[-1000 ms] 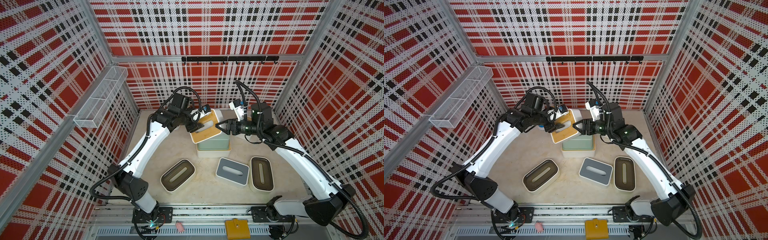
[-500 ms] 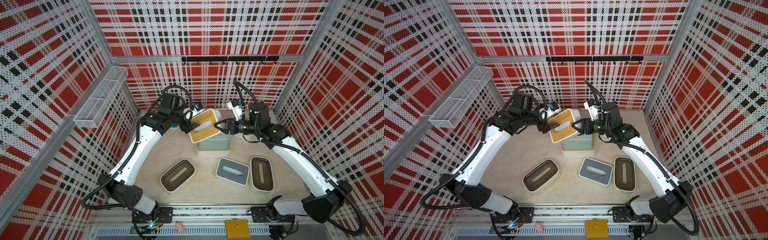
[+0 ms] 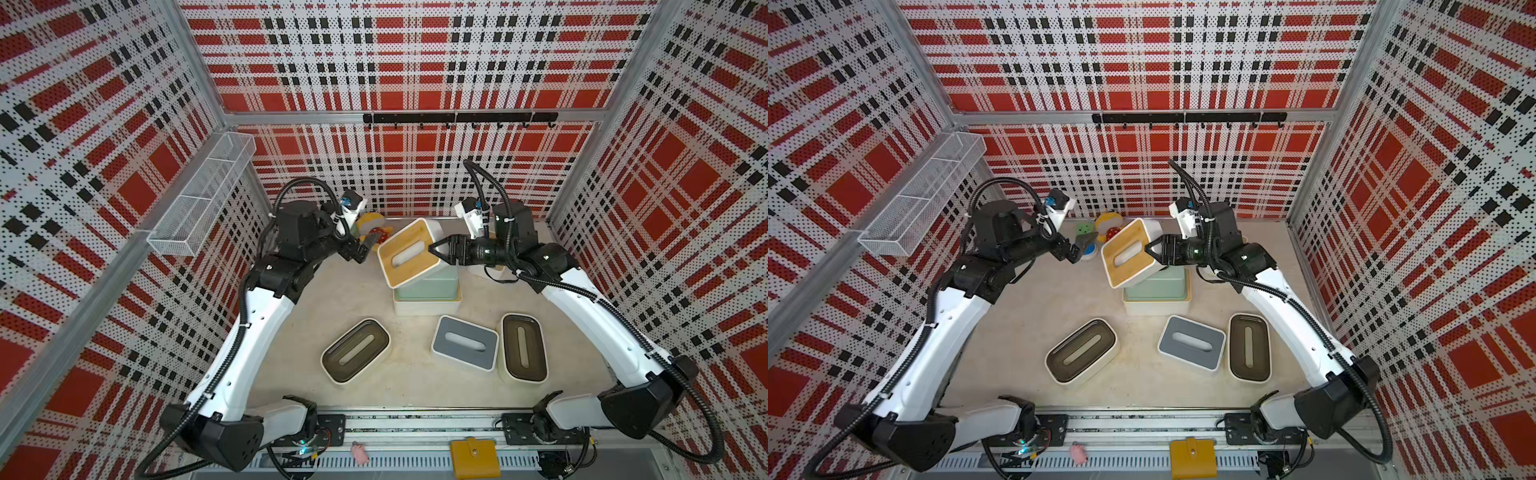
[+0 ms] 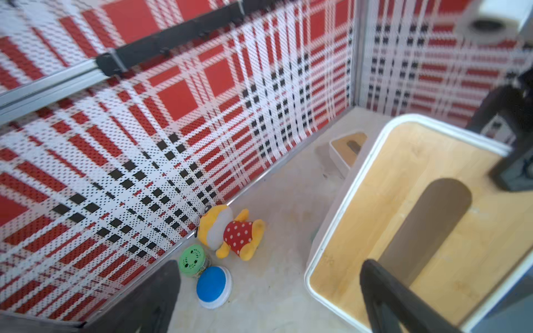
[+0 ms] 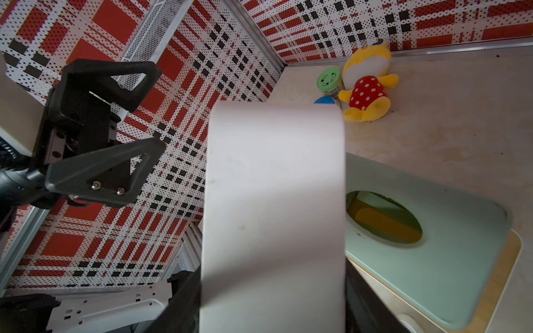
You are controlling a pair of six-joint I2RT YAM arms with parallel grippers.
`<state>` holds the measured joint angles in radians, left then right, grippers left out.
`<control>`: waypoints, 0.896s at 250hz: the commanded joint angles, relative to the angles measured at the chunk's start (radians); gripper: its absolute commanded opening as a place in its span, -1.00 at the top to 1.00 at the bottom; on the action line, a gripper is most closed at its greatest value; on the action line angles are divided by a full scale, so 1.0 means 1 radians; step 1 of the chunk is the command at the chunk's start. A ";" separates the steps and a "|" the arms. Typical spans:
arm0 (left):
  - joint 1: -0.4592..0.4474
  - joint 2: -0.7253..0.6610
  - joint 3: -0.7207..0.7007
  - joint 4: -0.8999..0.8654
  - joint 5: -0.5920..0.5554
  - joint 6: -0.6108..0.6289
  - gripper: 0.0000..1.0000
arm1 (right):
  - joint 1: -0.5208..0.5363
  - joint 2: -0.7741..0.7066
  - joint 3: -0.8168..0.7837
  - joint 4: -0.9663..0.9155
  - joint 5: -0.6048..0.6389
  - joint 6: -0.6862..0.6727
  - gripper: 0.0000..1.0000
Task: Stack the tissue boxes
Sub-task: Place the tissue box at the tissue box.
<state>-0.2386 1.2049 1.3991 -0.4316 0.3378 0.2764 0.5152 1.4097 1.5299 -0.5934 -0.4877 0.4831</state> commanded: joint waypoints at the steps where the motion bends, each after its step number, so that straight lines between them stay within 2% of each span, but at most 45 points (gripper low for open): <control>1: 0.105 -0.095 -0.101 0.258 0.124 -0.318 -0.99 | -0.020 -0.002 0.058 0.156 -0.036 0.059 0.77; 17: 0.150 -0.143 -0.184 0.326 0.181 -0.408 -0.99 | -0.054 -0.005 0.034 0.207 -0.071 0.112 0.77; 48: 0.175 -0.225 -0.331 0.383 0.226 -0.461 -0.99 | -0.136 -0.013 -0.028 0.320 -0.143 0.223 0.75; 74: 0.177 -0.314 -0.465 0.449 0.133 -0.548 -0.99 | -0.191 -0.018 -0.055 0.335 -0.179 0.263 0.75; 88: 0.182 -0.378 -0.571 0.551 0.127 -0.603 -0.99 | -0.223 -0.029 -0.083 0.357 -0.198 0.289 0.75; 121: 0.183 -0.491 -0.756 0.672 0.061 -0.701 -0.99 | -0.299 -0.051 -0.184 0.496 -0.265 0.416 0.76; 180: 0.184 -0.515 -0.898 0.713 0.102 -0.694 -0.99 | -0.300 -0.048 -0.300 0.612 -0.274 0.500 0.76; 224: 0.187 -0.520 -0.979 0.819 0.106 -0.697 -0.99 | -0.284 -0.043 -0.354 0.675 -0.276 0.545 0.76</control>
<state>-0.0605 0.6964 0.4515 0.2653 0.4374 -0.4000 0.2165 1.4017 1.1896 -0.1219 -0.7280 0.9630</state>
